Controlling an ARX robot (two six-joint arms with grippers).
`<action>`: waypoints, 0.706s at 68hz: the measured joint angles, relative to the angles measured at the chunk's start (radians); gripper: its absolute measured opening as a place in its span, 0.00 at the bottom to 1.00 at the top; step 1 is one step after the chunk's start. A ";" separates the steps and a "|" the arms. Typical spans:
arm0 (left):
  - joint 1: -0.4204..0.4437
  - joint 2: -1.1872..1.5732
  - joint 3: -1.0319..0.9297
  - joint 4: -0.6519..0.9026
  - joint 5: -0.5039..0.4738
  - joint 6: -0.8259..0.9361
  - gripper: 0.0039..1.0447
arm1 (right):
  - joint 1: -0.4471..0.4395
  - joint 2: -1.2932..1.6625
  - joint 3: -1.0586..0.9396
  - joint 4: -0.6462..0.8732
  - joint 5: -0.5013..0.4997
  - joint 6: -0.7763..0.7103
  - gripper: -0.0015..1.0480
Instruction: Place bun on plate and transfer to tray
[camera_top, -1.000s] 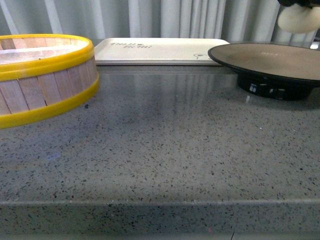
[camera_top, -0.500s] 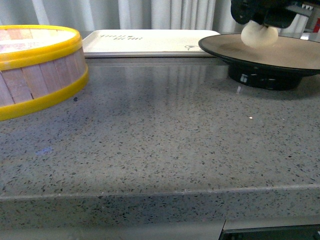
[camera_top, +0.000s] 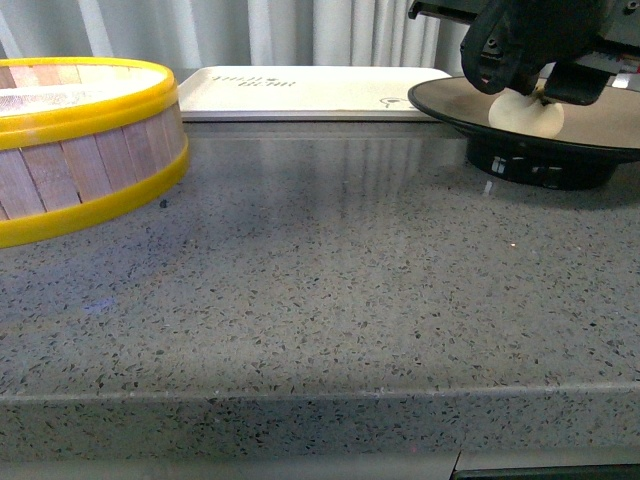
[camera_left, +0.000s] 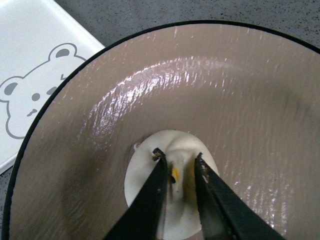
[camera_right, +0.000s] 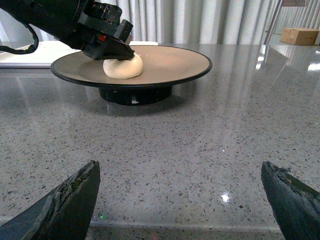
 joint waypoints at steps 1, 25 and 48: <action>0.000 0.000 0.000 0.000 0.001 0.000 0.26 | 0.000 0.000 0.000 0.000 0.000 0.000 0.92; -0.004 -0.024 0.000 -0.005 0.029 -0.020 0.79 | 0.000 0.000 0.000 0.000 0.000 0.000 0.92; 0.026 -0.258 -0.252 0.214 0.003 -0.049 0.94 | 0.000 0.000 0.000 0.000 0.000 0.000 0.92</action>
